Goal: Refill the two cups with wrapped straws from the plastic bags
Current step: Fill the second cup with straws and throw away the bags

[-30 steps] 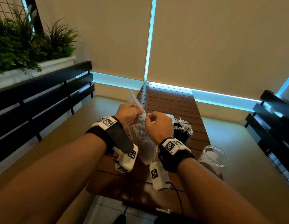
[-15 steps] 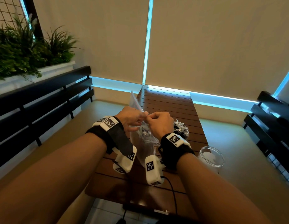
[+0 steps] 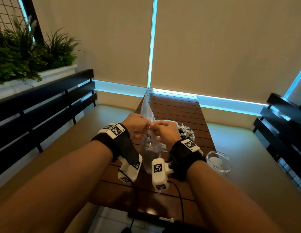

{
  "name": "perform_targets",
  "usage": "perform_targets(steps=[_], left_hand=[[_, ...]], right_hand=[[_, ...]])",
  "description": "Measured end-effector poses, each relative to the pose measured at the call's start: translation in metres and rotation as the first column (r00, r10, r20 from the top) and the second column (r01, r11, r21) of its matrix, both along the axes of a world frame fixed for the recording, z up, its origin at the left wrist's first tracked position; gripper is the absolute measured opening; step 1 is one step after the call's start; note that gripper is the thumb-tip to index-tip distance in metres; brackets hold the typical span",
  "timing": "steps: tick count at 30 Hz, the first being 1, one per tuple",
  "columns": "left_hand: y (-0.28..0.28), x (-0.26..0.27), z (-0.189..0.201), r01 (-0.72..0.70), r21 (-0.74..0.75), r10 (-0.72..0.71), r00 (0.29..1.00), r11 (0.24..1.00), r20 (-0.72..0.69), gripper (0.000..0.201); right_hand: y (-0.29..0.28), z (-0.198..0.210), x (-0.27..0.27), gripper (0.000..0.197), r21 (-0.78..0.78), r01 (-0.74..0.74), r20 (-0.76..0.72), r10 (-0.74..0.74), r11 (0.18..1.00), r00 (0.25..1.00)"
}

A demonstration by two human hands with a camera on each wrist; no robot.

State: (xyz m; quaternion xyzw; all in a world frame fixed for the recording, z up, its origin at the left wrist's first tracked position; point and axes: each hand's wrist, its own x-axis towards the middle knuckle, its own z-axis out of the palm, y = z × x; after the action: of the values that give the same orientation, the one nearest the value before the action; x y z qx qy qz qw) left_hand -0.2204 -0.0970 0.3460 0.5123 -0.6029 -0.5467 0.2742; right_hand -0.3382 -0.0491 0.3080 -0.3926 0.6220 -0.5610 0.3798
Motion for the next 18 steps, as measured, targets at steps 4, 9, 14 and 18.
perform_targets(steps=[4, 9, 14, 18], left_hand=[[-0.003, -0.005, -0.002, -0.022, -0.065, 0.023, 1.000, 0.998, 0.017, 0.011], [-0.012, -0.002, -0.003, 0.029, -0.248, 0.038, 0.964, 0.968, 0.262, 0.010], [-0.026, 0.022, -0.002, -0.064, -0.409, 0.231, 0.898, 0.910, 0.374, 0.036], [-0.018, 0.021, 0.004, 0.020, -0.440, 0.187, 0.887, 0.898, 0.422, 0.034]], right_hand=[[-0.006, -0.005, -0.002, 0.010, 0.020, 0.089, -0.038, -0.088, 0.996, 0.995], [-0.009, -0.001, -0.007, 0.013, -0.005, 0.294, -0.190, -0.290, 0.956, 0.938], [0.001, 0.009, -0.043, 0.012, -0.065, 0.491, -0.396, -0.474, 0.869, 0.786], [0.010, 0.015, -0.037, 0.018, -0.104, 0.317, -0.667, -0.303, 0.943, 0.681]])
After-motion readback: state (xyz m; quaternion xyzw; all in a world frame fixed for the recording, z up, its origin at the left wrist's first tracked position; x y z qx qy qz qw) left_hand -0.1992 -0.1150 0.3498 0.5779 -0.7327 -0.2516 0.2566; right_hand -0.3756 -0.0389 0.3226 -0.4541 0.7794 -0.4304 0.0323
